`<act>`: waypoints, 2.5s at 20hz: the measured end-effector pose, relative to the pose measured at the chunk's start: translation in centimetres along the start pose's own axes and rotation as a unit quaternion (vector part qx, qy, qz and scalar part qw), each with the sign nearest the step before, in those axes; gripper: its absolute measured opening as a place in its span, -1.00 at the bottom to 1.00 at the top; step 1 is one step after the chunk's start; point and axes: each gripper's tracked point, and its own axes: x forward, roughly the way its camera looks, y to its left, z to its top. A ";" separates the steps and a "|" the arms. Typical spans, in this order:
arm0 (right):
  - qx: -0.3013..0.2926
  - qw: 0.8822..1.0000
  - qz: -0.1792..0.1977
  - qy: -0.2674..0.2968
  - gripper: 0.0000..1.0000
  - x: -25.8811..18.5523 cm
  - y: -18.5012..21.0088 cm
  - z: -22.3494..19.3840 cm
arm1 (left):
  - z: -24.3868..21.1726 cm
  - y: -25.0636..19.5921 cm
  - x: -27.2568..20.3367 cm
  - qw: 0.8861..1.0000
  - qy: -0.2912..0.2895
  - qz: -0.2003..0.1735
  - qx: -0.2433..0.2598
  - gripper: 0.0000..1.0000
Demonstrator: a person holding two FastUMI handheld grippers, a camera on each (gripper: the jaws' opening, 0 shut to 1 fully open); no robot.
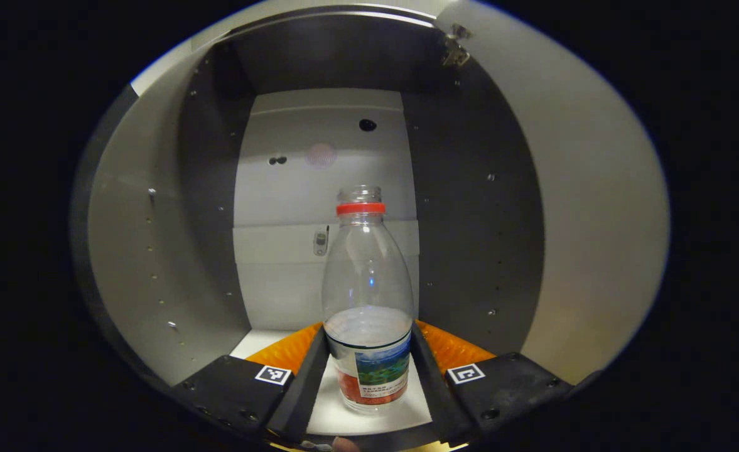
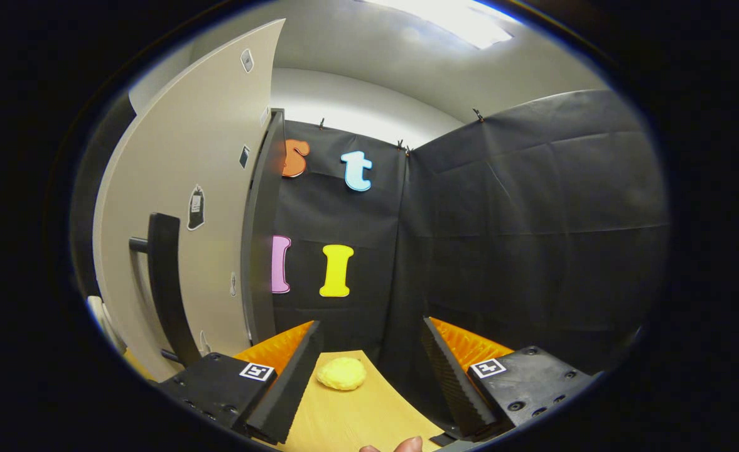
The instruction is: Open the cabinet door with the right hand, grasp the bottle in the cabinet with the left hand and place it on the coaster, then close the cabinet door with the right hand.
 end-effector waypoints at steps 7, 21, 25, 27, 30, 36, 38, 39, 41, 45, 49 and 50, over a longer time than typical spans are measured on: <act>-0.002 1.000 -0.011 0.010 0.95 -1.9 0.3 0.1 | 0.8 4.2 -10.1 1.000 -0.007 -0.010 0.003 0.51; -0.006 0.999 -0.041 -0.004 0.94 -3.5 1.4 2.0 | -11.9 11.3 -25.3 1.000 0.003 -0.016 -0.013 0.53; -0.013 0.999 -0.051 0.001 0.94 -3.4 1.8 1.9 | -18.5 12.4 -28.5 0.999 0.018 -0.038 -0.004 0.53; -0.009 0.998 -0.062 0.012 0.94 -3.3 1.6 1.6 | -21.3 12.6 -29.8 0.998 0.024 -0.051 -0.021 0.53; 0.007 0.997 -0.073 0.021 0.94 -3.3 1.4 1.5 | -24.9 12.9 -31.0 0.997 0.037 -0.056 -0.043 0.53; 0.009 0.993 -0.115 0.028 0.94 -3.1 0.0 1.5 | -31.6 12.4 -32.0 0.995 0.054 -0.079 -0.029 0.54; 0.017 0.992 -0.123 0.030 0.94 -3.1 -0.1 1.6 | -33.1 12.5 -32.1 0.994 0.058 -0.082 -0.032 0.55; 0.018 0.991 -0.127 0.034 0.94 -3.1 -0.2 1.4 | -33.7 12.6 -32.2 0.994 0.061 -0.082 -0.035 0.55; 0.014 0.990 -0.131 0.040 0.94 -3.4 -0.1 1.1 | -34.2 12.8 -32.5 0.995 0.057 -0.081 -0.027 0.55; -0.023 0.989 -0.139 0.041 0.94 -4.3 0.2 1.3 | -35.5 12.8 -32.5 0.994 0.056 -0.091 -0.020 0.55; -0.041 0.988 -0.141 0.044 0.94 -4.9 0.7 1.2 | -36.3 12.6 -32.8 0.993 0.062 -0.092 -0.026 0.58; -0.043 0.988 -0.140 0.045 0.95 -5.0 0.8 1.1 | -36.3 12.7 -33.0 0.993 0.064 -0.091 -0.026 0.59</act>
